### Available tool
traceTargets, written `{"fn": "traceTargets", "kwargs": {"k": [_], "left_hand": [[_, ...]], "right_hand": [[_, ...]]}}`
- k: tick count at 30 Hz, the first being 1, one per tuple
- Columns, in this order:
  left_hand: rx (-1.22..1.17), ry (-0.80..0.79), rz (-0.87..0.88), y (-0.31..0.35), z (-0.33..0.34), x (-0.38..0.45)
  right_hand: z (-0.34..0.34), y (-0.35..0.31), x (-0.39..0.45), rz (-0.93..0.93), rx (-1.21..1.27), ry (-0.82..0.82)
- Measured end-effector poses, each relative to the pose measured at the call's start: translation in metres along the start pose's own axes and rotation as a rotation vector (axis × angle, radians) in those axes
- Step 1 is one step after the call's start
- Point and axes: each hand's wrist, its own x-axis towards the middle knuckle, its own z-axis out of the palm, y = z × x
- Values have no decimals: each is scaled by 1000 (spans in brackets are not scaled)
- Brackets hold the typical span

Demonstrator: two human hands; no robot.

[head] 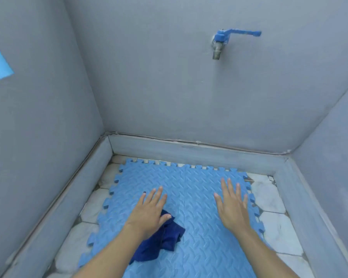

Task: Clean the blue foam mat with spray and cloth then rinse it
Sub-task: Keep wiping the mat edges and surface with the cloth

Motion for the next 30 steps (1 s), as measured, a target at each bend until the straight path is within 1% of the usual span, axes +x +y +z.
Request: {"fn": "traceTargets", "kwargs": {"k": [1,2,3,6,9,11,12,14,15,16,17,18,20,23,24,25,26,27,30], "left_hand": [[-45,-35,-17,4,34,-7],[-58,-72,-19,6,63,-15],[-59,-93,-14,8,89,-22],[-110,-11,-19,14,129,-28],[-167,71,-123,16,131,-3],[-208,158,-214,6,121,31],[-246,209,-308,-1,116,55],[-317,225,-539,-12,100,107],[-345,216,-618,-14,93,130],[-363,204,-644,-11,88,152],[-366,191,-610,-1,84,171],[-345,181,-518,17,83,186],[-316,157,-244,74,81,200],[-268,83,169,165,85,189],[-243,45,257,182,86,182],[-218,23,294,187,86,179],[-213,32,276,181,86,181],[-216,55,209,165,86,185],[-192,172,-155,85,91,191]], "right_hand": [[30,28,-16,116,-51,-86],[53,50,-30,195,-82,-126],[71,66,-41,218,-117,-133],[95,85,-54,215,-156,-60],[98,85,-49,236,-203,-34],[104,87,-48,234,-217,28],[106,88,-47,235,-225,48],[110,91,-46,227,-240,81],[112,91,-45,214,-252,89],[114,91,-45,202,-266,94],[115,91,-45,196,-277,96],[116,93,-46,191,-289,110],[116,96,-46,190,-296,118],[118,99,-47,195,-272,146],[117,98,-47,198,-258,156],[116,97,-46,201,-250,161],[116,97,-45,201,-248,162],[115,96,-45,199,-246,157],[114,95,-45,190,-240,130]]}}
